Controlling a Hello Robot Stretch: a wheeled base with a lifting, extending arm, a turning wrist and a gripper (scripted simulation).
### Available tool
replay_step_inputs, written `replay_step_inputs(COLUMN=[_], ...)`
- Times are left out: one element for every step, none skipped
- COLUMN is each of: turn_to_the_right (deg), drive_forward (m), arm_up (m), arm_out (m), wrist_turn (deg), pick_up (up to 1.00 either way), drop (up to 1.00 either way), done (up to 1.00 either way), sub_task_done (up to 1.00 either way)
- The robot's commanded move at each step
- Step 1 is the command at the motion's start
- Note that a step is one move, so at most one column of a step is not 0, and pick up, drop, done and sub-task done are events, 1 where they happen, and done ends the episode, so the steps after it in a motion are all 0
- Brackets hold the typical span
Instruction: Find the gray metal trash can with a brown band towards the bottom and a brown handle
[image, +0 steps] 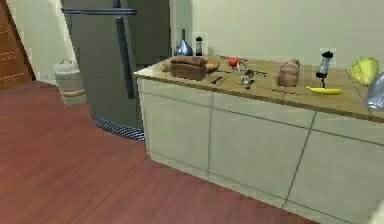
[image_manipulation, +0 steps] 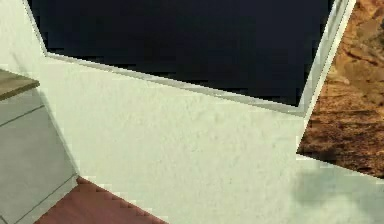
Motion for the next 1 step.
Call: replay_step_inputs(turn_to_the_right=[0.0], drive_forward=[0.75], arm_up=[0.00], arm_out=[0.00], wrist_turn=[0.0], pick_up=[0.00], drop=[0.00], done=[0.00], sub_task_done=[0.00])
